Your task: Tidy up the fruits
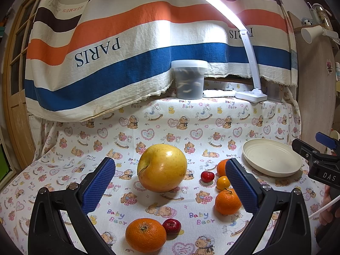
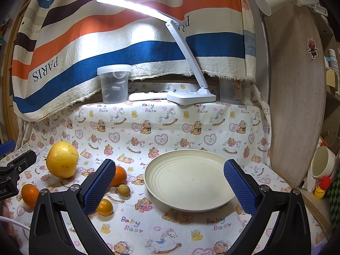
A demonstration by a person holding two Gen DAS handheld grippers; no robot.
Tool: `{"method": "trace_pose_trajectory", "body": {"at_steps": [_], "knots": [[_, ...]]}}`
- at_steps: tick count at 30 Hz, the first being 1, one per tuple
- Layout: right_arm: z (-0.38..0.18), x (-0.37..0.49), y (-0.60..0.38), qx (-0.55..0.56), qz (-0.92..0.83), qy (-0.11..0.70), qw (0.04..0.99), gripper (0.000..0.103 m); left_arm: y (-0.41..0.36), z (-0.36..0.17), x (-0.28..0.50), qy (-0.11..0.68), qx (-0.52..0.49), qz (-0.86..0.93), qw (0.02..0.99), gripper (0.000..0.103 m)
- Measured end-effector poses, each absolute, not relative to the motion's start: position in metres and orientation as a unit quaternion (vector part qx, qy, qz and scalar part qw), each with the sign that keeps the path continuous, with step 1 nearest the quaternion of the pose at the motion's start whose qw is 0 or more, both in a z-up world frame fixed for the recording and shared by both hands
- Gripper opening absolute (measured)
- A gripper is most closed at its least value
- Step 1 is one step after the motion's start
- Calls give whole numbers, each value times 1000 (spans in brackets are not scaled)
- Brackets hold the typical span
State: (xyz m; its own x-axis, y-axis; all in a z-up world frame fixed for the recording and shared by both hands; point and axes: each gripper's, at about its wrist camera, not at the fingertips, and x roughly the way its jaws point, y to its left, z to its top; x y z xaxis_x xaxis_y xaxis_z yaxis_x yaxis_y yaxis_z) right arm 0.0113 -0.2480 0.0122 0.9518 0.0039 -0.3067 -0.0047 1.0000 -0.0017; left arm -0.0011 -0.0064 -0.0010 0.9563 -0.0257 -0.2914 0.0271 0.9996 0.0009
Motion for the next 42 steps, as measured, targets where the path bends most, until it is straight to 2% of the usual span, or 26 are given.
{"method": "trace_pose_trajectory", "body": {"at_steps": [37, 42], "knots": [[12, 10, -249, -1, 2, 155, 988, 102, -7, -2, -1, 150, 2, -14, 989, 103], [12, 9, -250, -2, 14, 157, 988, 102, -13, -7, 0, 169, 56, 36, 983, 103]]}}
